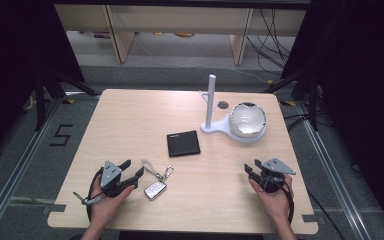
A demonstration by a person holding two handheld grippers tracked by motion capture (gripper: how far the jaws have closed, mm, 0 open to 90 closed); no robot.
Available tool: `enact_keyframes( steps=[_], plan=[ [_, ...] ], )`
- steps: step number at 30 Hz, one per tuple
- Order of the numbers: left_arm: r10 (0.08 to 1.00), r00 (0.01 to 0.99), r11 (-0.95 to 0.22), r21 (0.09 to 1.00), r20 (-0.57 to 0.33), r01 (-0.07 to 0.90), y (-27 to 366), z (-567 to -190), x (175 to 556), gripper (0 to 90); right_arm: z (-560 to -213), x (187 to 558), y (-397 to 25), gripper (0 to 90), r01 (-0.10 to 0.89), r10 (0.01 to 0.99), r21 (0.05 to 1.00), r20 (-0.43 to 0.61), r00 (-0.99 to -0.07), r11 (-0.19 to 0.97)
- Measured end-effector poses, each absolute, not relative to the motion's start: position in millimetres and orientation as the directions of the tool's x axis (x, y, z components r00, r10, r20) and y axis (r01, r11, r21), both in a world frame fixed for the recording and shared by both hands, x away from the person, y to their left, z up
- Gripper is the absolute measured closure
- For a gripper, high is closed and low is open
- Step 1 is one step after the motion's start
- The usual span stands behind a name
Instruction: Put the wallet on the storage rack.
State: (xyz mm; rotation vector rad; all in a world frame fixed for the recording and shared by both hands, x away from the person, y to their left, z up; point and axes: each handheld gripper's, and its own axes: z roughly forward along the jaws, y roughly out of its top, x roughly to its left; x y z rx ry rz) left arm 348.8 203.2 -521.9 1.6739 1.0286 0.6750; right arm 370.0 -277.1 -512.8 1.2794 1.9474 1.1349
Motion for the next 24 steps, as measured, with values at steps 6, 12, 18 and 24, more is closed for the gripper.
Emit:
enact_keyframes(
  steps=[6, 12, 18, 24],
  plan=[
    [0.879, 0.474, -0.117, 0.944, -0.046, 0.309, 203, -522, 349, 40.3, -502, 383, -263, 60.6, 0.577, 0.901, 0.802, 0.124, -0.416, 0.156],
    [0.877, 0.478, -0.118, 0.943, -0.048, 0.312, 204, -522, 349, 40.2, -486, 410, -235, 62.3, 0.682, 0.875, 0.714, 0.218, -0.432, 0.159],
    [0.871, 0.489, -0.119, 0.945, -0.048, 0.305, 203, -522, 348, 40.2, -471, 439, -208, 63.3, 0.771, 0.865, 0.606, 0.262, -0.428, 0.198],
    [0.869, 0.493, -0.127, 0.943, -0.044, 0.308, 203, -522, 349, 40.3, -465, 478, -168, 63.1, 0.794, 0.842, 0.563, 0.297, -0.451, 0.227]
  ],
)
